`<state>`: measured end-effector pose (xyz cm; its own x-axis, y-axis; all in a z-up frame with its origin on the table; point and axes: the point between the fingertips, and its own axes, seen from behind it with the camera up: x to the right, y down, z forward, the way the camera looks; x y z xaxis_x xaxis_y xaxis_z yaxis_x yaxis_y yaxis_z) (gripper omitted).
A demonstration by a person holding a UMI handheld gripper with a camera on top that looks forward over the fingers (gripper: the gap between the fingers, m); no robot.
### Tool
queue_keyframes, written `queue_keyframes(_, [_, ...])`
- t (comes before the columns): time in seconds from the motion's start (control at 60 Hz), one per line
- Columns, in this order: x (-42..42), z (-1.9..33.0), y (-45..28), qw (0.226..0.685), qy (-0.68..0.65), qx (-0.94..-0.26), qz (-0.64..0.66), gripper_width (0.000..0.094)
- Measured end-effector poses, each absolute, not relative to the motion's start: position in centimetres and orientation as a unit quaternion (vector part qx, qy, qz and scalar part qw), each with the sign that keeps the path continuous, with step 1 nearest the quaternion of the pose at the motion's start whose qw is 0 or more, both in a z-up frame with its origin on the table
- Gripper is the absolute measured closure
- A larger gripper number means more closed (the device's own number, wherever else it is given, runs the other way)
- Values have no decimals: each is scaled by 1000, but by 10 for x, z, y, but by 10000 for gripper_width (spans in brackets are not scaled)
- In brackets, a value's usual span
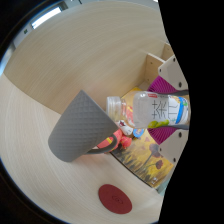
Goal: Pour water
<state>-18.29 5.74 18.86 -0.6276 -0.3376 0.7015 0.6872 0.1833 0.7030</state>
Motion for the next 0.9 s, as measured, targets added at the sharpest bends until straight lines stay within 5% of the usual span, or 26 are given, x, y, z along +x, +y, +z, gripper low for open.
queue_keyframes(0.183, [-174,205,57,463,-618,-200,-603,543])
queue_keyframes(0.533, [-88,246,59,710,-249,-608,-254,538])
queue_keyframes(0.683, [-72,199,58,702,-104,-702,-55,538])
queue_keyframes(0.9, [-81,117,54,651,-61,-756,31,540])
